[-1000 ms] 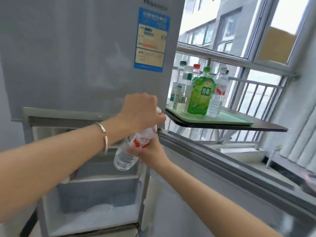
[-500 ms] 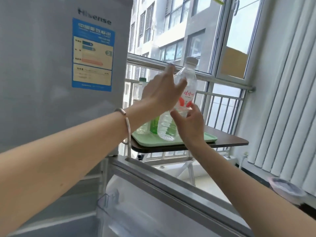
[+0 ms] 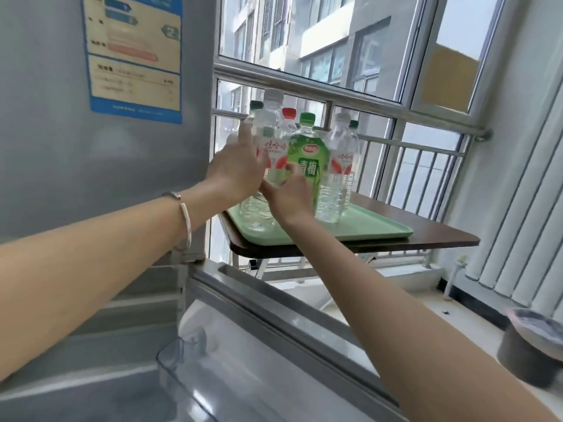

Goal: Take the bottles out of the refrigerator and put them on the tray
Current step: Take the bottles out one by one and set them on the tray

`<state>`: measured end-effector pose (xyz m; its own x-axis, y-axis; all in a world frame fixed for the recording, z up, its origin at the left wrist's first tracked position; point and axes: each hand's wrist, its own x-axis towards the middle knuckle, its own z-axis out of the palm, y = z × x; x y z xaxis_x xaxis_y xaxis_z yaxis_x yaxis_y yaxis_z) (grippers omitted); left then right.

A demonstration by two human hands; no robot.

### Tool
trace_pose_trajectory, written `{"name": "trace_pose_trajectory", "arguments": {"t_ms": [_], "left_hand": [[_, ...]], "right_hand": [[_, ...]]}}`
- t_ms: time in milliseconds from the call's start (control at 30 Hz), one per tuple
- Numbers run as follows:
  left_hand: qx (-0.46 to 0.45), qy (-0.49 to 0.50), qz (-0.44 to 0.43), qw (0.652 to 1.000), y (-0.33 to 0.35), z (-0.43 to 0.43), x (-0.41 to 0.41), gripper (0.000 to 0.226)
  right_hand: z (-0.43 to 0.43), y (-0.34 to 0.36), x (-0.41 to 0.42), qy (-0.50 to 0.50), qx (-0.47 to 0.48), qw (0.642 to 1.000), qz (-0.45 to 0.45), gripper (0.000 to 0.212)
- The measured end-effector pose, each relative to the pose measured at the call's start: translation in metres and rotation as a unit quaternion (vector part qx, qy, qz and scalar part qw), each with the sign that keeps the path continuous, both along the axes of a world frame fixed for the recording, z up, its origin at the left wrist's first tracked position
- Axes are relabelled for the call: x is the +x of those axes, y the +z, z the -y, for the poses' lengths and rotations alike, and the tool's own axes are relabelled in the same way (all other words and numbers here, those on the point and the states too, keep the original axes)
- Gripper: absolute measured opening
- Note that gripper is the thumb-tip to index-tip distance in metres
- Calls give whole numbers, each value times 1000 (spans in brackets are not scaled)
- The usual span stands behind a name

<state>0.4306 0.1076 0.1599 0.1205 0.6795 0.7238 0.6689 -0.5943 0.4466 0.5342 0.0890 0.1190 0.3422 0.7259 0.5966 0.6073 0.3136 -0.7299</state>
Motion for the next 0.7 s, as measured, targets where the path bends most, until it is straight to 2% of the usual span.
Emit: {"name": "trace_pose_trajectory", "arguments": {"t_ms": [100,167,233,333,467,700], "left_hand": [[6,-33,18,999,0,0,-3,44],[0,-44,15,999,-1,6,-9,42],[-16,-56,11,998,-3,17,-18,36],[-17,-42,-11,999,-7,40,-45,19],[-37,-11,-36,999,-29,67,-96,17],[-151,80,-114,979,-130,83,-205,20]], "right_hand": [[-2,-1,-1,-2,-12,1000,-8,66],[4,-4,-6,-46,17,999,-1,69],[17,-8,-18,-85,98,991,28,55],[44,-15,-57,-20,162,986,41,28],[73,-41,-116,90,79,990,70,38],[83,-126,-213,184,-79,974,105,40]]}}
